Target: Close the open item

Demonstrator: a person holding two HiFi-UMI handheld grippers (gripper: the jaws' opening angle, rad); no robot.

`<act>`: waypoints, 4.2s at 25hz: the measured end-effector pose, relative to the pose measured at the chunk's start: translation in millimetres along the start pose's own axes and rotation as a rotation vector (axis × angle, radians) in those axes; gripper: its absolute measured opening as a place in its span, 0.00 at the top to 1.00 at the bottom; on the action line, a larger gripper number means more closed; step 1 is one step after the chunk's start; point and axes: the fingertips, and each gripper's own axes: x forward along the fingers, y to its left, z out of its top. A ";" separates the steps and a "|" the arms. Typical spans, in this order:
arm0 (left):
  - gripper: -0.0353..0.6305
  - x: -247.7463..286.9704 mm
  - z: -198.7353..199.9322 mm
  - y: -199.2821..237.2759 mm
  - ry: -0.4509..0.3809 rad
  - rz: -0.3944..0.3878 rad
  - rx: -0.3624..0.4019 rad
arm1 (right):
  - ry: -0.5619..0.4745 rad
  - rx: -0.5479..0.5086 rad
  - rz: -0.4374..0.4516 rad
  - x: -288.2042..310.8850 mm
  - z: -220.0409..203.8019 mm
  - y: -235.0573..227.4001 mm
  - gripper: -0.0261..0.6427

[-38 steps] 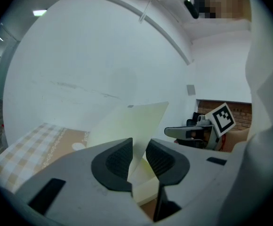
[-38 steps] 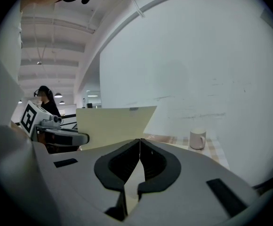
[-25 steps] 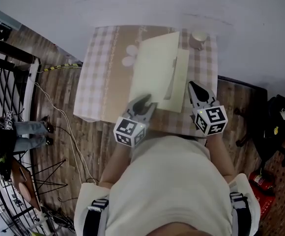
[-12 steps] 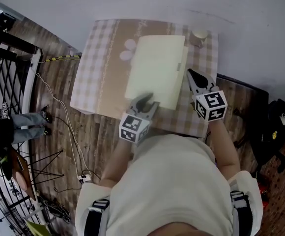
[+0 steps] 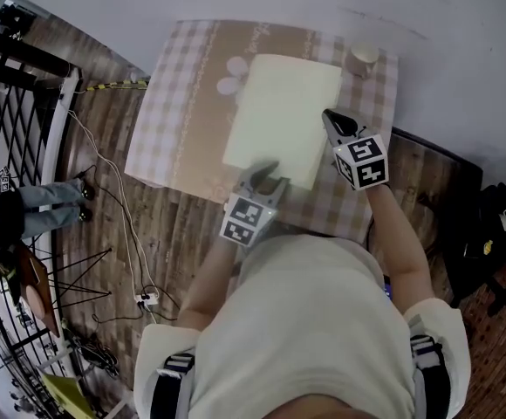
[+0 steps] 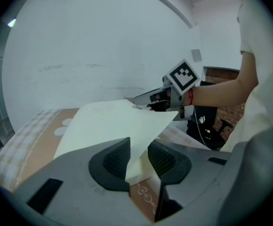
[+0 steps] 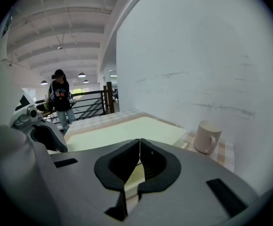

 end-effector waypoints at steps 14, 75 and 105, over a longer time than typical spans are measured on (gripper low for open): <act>0.78 12.8 -23.0 -2.1 0.104 0.054 0.083 | 0.106 0.004 0.033 29.7 -54.7 6.0 0.96; 0.91 -248.8 -121.5 -70.1 -0.106 0.308 -0.367 | -0.049 0.203 0.057 -184.3 -80.7 291.8 0.96; 0.91 -323.0 -148.0 -138.0 -0.147 0.322 -0.322 | -0.181 0.161 0.078 -280.1 -81.3 369.4 0.96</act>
